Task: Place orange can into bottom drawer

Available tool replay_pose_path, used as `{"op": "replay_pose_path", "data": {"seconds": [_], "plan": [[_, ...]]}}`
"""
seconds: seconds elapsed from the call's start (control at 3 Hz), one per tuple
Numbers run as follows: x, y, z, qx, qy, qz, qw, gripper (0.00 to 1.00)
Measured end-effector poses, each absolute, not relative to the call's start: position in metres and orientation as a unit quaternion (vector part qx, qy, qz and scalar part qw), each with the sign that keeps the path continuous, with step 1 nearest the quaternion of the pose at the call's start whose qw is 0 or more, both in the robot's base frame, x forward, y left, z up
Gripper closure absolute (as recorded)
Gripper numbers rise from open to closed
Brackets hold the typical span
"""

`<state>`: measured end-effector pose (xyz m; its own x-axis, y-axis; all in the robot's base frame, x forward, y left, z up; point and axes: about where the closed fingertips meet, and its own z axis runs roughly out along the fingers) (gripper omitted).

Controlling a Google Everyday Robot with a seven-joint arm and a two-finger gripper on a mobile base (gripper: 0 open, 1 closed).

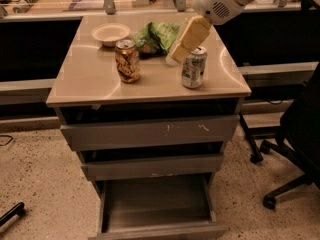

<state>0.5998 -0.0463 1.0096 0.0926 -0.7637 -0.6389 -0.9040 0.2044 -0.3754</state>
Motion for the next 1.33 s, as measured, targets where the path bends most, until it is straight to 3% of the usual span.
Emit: {"op": "replay_pose_path", "data": {"seconds": [1.33], "plan": [[0.689,0.054,0.934,-0.655,0.639,0.162,0.369,0.0]]}}
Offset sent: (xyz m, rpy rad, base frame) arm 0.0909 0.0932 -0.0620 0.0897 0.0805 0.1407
